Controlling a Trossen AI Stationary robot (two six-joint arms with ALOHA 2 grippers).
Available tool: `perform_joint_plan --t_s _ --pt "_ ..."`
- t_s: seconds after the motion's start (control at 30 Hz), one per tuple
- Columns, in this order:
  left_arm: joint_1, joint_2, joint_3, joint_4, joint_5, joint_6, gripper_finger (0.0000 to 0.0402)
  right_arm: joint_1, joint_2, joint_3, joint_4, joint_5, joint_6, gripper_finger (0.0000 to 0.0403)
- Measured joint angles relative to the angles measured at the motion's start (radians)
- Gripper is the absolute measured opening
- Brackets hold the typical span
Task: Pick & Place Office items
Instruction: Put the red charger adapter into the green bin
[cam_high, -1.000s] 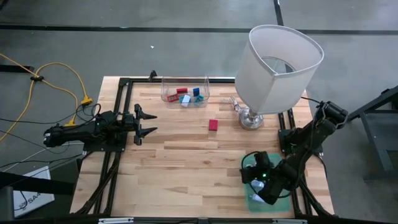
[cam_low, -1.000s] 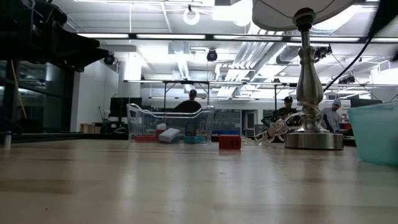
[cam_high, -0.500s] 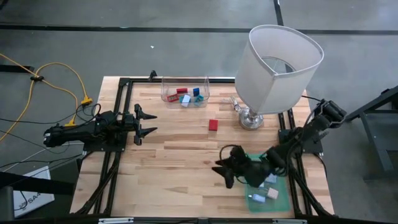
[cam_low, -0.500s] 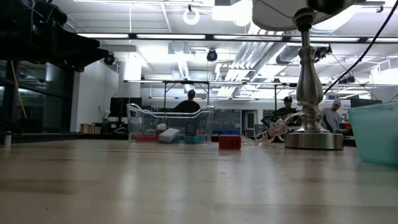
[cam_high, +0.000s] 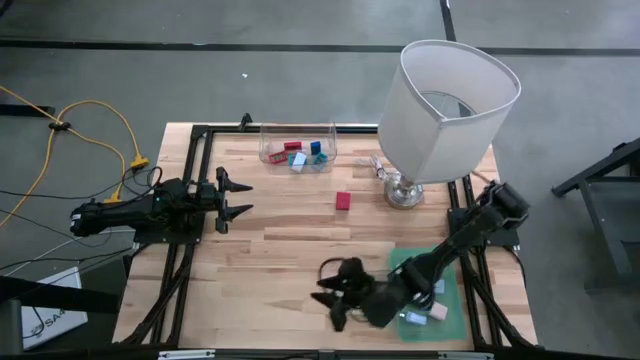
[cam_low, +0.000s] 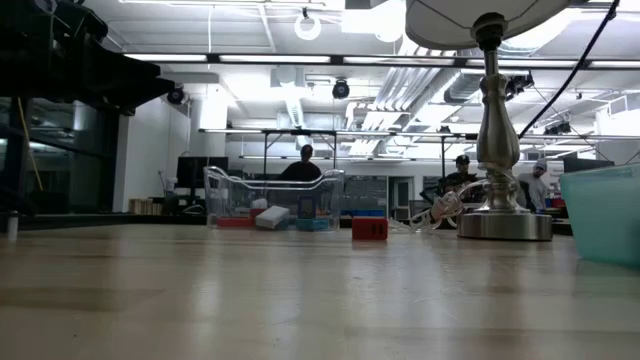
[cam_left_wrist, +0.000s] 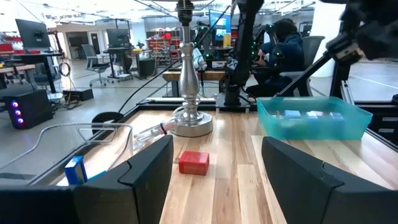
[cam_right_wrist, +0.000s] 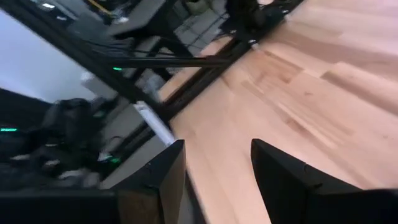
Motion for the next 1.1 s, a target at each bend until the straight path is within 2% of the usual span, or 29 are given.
perform_joint_plan --t_s 0.2,0.33,0.7,0.87,1.1 --pt "0.000 0.000 0.000 0.000 0.000 0.000 0.0237 0.003 0.195 0.267 -0.181 0.053 0.083 0.0170" --pt "0.000 0.000 0.000 0.000 0.000 0.000 0.0237 -0.002 0.292 0.387 -0.313 0.086 0.177 0.0170" --pt "0.000 0.000 0.000 0.000 0.000 0.000 0.0237 -0.096 0.327 0.396 -0.845 0.113 0.651 0.0170" --pt "0.000 0.000 0.000 0.000 0.000 0.000 0.0237 -0.175 0.327 0.396 -0.874 0.075 0.660 0.0170" --pt "0.000 0.000 0.000 0.001 0.000 0.000 0.0237 -0.202 0.373 0.397 -0.758 0.026 0.639 0.0170"
